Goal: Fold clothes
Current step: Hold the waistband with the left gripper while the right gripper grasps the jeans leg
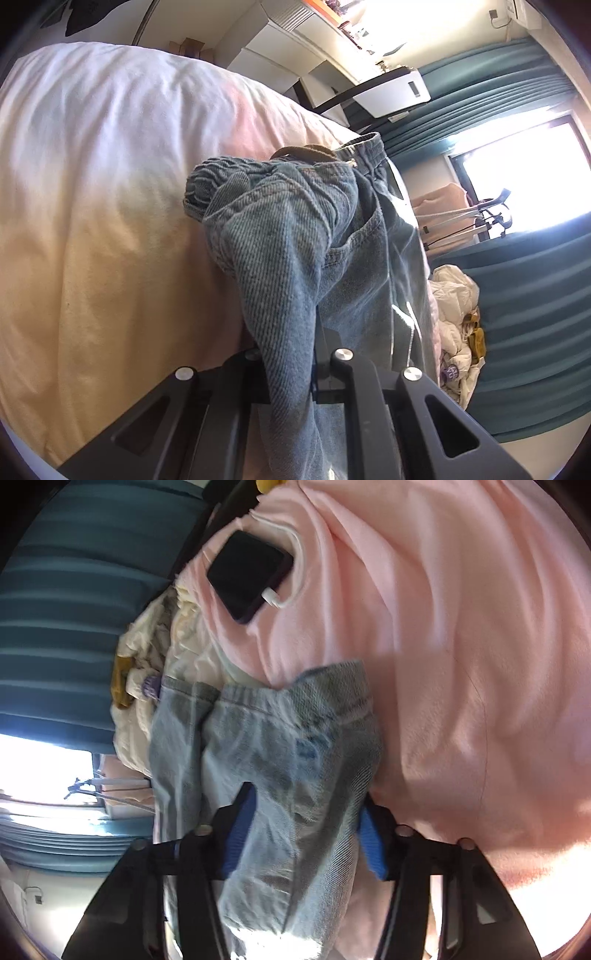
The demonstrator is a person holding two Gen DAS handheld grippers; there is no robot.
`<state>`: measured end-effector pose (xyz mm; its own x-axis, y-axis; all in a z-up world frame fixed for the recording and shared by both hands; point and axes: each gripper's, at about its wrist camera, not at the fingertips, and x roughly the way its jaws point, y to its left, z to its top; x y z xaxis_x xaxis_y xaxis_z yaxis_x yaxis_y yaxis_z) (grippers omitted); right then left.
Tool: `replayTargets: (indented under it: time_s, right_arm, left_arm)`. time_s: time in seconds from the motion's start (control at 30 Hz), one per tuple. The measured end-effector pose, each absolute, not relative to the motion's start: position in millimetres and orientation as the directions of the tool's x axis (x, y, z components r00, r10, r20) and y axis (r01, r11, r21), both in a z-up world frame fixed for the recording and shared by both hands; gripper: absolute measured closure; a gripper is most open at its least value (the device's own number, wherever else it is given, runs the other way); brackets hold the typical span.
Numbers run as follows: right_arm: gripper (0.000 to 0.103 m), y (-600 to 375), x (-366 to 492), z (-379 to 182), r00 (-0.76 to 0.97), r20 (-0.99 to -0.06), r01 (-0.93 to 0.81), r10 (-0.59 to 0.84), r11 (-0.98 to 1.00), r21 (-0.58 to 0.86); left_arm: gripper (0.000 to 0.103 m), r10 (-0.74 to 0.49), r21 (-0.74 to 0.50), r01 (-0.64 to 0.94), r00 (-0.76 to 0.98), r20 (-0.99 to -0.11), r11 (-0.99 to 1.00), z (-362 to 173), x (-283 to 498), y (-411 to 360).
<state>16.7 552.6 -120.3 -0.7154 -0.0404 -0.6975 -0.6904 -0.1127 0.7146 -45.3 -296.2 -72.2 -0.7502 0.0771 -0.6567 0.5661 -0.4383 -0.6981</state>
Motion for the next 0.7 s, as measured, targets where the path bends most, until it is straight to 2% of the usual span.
replayTargets:
  time_s: [0.03, 0.1, 0.13, 0.43, 0.6, 0.7]
  right_arm:
    - [0.060, 553, 17, -121, -0.729, -0.683, -0.676, -0.044, -0.107, 0.729]
    - [0.088, 554, 17, -123, -0.742, -0.668, -0.662, -0.053, -0.095, 0.743]
    - [0.090, 555, 18, -123, -0.753, -0.655, -0.650, -0.056, -0.088, 0.755]
    - [0.096, 544, 27, -64, -0.826, -0.561, -0.556, 0.058, -0.252, 0.792]
    - [0.096, 555, 57, -52, -0.866, -0.486, -0.500, 0.121, -0.186, 0.846]
    - [0.096, 562, 48, -50, -0.870, -0.487, -0.492, 0.073, -0.189, 0.850]
  left_arm:
    - [0.095, 0.070, -0.696, 0.561, -0.754, -0.653, -0.447, -70, -45, -295]
    - [0.095, 0.063, -0.696, 0.556, -0.760, -0.647, -0.454, -68, -47, -292]
    - [0.095, 0.061, -0.698, 0.553, -0.763, -0.644, -0.456, -68, -47, -291]
    - [0.096, 0.065, -0.749, 0.470, -0.826, -0.559, -0.466, -51, -26, -285]
    - [0.096, 0.085, -0.780, 0.431, -0.850, -0.519, -0.453, -32, -14, -290]
    - [0.096, 0.095, -0.777, 0.430, -0.846, -0.524, -0.460, -23, -21, -294]
